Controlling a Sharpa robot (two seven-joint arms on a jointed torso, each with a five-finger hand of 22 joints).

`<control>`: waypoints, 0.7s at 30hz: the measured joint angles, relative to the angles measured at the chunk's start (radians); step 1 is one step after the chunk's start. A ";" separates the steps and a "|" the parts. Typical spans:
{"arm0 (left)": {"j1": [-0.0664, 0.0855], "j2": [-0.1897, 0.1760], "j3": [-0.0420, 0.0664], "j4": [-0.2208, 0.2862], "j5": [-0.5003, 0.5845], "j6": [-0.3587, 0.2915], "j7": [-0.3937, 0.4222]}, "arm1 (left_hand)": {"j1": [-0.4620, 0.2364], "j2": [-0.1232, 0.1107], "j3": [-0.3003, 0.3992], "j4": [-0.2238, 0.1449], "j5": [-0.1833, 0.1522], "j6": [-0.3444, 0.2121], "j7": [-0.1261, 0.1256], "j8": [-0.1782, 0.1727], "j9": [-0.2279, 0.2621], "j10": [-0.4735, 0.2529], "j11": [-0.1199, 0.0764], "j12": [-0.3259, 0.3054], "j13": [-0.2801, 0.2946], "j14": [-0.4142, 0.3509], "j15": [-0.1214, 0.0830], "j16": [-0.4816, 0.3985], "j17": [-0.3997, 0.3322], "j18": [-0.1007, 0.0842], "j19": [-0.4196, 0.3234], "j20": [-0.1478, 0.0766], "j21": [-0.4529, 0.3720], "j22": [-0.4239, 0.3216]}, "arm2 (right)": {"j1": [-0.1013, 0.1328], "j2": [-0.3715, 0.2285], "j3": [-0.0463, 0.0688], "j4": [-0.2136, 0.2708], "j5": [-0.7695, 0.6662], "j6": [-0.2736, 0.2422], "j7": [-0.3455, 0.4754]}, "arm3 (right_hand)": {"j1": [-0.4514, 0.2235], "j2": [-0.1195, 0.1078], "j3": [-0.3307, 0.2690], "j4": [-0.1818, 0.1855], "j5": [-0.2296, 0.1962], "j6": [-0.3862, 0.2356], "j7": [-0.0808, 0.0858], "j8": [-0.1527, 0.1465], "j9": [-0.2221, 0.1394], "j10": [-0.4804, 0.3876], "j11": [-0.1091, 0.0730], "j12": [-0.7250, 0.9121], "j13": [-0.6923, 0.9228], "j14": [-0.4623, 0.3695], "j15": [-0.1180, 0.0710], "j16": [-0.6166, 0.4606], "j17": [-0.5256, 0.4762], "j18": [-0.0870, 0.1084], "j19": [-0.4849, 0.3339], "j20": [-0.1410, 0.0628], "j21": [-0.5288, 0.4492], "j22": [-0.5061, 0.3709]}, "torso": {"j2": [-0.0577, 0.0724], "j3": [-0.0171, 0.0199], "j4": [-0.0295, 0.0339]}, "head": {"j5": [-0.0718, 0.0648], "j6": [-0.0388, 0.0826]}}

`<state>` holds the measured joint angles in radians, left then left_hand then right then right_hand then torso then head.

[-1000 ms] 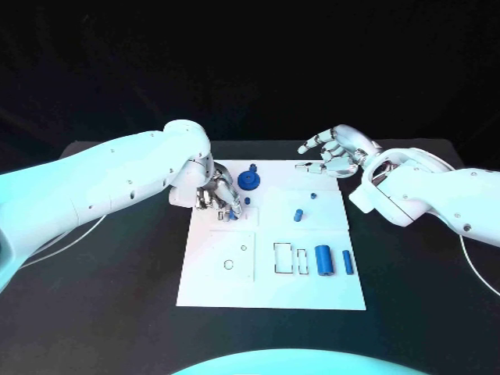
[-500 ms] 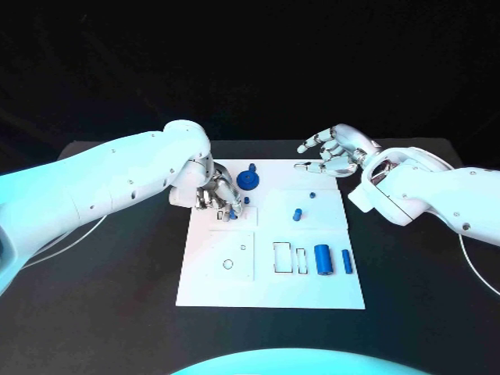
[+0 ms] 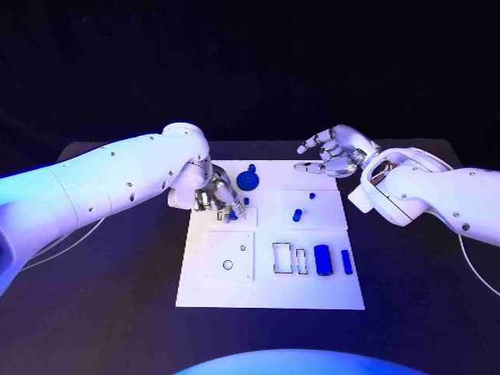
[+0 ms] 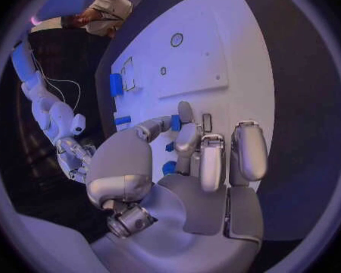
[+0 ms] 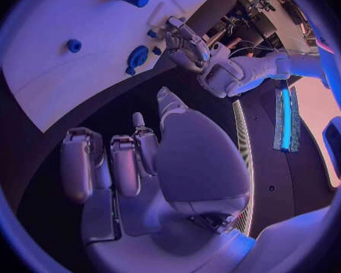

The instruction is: Assemble the parts on the task board

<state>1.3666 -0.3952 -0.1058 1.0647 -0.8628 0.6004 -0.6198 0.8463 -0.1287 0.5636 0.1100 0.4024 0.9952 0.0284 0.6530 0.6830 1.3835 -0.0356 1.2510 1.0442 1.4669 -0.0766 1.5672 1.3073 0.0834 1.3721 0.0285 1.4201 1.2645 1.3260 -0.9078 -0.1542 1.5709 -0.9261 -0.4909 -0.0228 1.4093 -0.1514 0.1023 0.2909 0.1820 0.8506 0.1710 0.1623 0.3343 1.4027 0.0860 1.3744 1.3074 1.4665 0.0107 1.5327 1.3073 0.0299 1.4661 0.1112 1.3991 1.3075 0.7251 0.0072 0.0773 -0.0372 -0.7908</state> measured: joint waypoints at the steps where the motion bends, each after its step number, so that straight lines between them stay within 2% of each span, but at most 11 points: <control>1: 0.000 -0.001 0.000 0.001 -0.001 -0.001 0.000 | 0.001 -0.006 -0.021 0.012 -0.021 0.000 0.000 -0.001 0.000 0.000 0.000 0.000 -0.002 0.000 0.000 0.000 0.000 0.000 0.000 0.000 0.000 -0.002 | 0.000 0.000 0.000 0.000 0.000 0.000 0.000 | 0.000 0.000 0.000 0.000 0.000 0.000 0.000 0.000 0.000 0.000 0.000 0.000 0.000 0.000 0.000 0.000 0.000 0.000 0.000 0.000 0.000 0.000 | 0.000 0.0001 0.0000 | 0.000 0.000; 3: 0.000 -0.004 0.000 0.005 -0.004 -0.003 0.000 | 0.005 -0.009 -0.043 0.028 -0.055 0.000 0.000 -0.006 -0.002 -0.004 -0.001 -0.001 -0.007 0.000 0.000 0.000 0.000 0.000 0.000 0.000 -0.004 -0.004 | 0.000 0.000 0.000 0.000 0.000 0.000 0.000 | 0.000 0.000 0.000 0.000 0.000 0.000 0.000 0.000 0.000 0.000 0.000 0.000 0.000 0.000 0.000 0.000 0.000 0.000 0.000 0.000 0.000 0.000 | 0.000 0.0000 0.0000 | 0.000 0.001; 5: 0.000 -0.007 0.000 0.009 -0.007 -0.007 0.000 | 0.018 -0.022 -0.070 0.049 -0.097 0.000 0.001 -0.006 -0.002 -0.010 0.002 -0.008 -0.014 0.000 0.000 0.000 0.000 0.000 0.000 0.000 -0.005 -0.007 | 0.000 0.000 0.000 0.000 0.000 0.000 0.000 | 0.000 0.000 0.000 0.000 0.000 0.000 0.000 0.000 0.000 0.000 0.000 0.000 0.000 0.000 0.000 0.000 0.000 0.000 0.000 0.000 0.000 0.000 | 0.000 -0.0001 0.0000 | 0.000 0.001; 10: -0.001 -0.014 0.001 0.016 -0.012 -0.021 0.001 | 0.038 -0.029 -0.113 0.092 -0.154 -0.010 0.007 -0.006 -0.002 -0.017 0.002 -0.012 -0.026 0.000 0.000 -0.004 0.000 0.000 0.000 0.000 -0.008 -0.009 | -0.001 -0.001 0.000 -0.001 0.000 0.000 0.000 | 0.000 0.000 0.000 0.000 0.000 0.000 0.000 0.000 0.000 0.000 0.000 0.000 0.000 0.000 0.000 0.000 0.001 0.000 0.000 0.000 0.000 0.000 | 0.000 -0.0001 0.0001 | -0.002 0.002; 12: 0.000 -0.018 0.001 0.018 -0.013 -0.027 0.002 | 0.046 -0.037 -0.124 0.103 -0.168 -0.013 0.004 -0.006 -0.001 -0.020 0.005 -0.012 -0.027 0.000 0.000 -0.004 0.000 0.000 -0.003 0.003 -0.008 -0.010 | -0.001 -0.001 0.000 -0.001 0.000 0.000 0.000 | 0.000 0.000 0.000 0.000 0.000 0.000 0.000 0.000 0.000 0.000 0.000 0.000 0.000 0.000 0.000 0.000 0.001 0.000 0.000 0.000 0.000 0.000 | 0.000 -0.0001 0.0002 | -0.002 0.002; 15: 0.000 -0.023 0.002 0.022 -0.015 -0.035 0.002 | 0.050 -0.033 -0.129 0.108 -0.170 -0.014 0.003 -0.006 0.000 -0.023 0.003 -0.016 -0.029 0.000 0.000 -0.004 0.000 0.000 -0.004 0.004 -0.008 -0.010 | -0.001 -0.001 0.000 -0.001 0.000 0.000 0.001 | 0.000 0.000 0.000 0.000 0.000 0.000 0.000 0.000 0.000 0.000 0.000 0.000 0.000 0.000 0.000 0.000 0.001 0.000 0.000 0.000 0.000 0.000 | 0.000 -0.0001 0.0006 | -0.003 0.002; 21: 0.000 -0.039 0.003 0.038 -0.019 -0.057 0.003 | 0.065 -0.048 -0.151 0.130 -0.190 -0.020 0.005 -0.006 0.001 -0.024 0.002 -0.016 -0.032 0.000 0.000 -0.004 0.000 0.000 -0.004 0.004 -0.008 -0.011 | -0.002 -0.001 0.000 -0.001 0.000 0.000 0.001 | 0.000 0.000 0.000 0.000 0.000 0.000 0.000 0.000 0.000 0.000 0.000 0.000 0.000 0.000 0.000 0.000 0.001 0.000 0.000 0.000 0.000 0.000 | 0.000 -0.0001 0.0008 | -0.003 0.004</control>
<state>1.3664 -0.4342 -0.1030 1.1026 -0.8817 0.5430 -0.6172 0.9117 -0.1767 0.4121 0.2402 0.2123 0.9751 0.0339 0.6473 0.6835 1.3596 -0.0338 1.2345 1.0122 1.4669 -0.0766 1.5629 1.3073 0.0833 1.3685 0.0321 1.4125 1.2534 1.3239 -0.9092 -0.1543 1.5695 -0.9262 -0.4908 -0.0220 1.4093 -0.1514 0.1023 0.2909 0.1820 0.8506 0.1710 0.1623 0.3344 1.4027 0.0861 1.3744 1.3073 1.4665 0.0107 1.5327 1.3080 0.0299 1.4661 0.1112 1.3991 1.3073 0.7250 0.0071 0.0780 -0.0399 -0.7868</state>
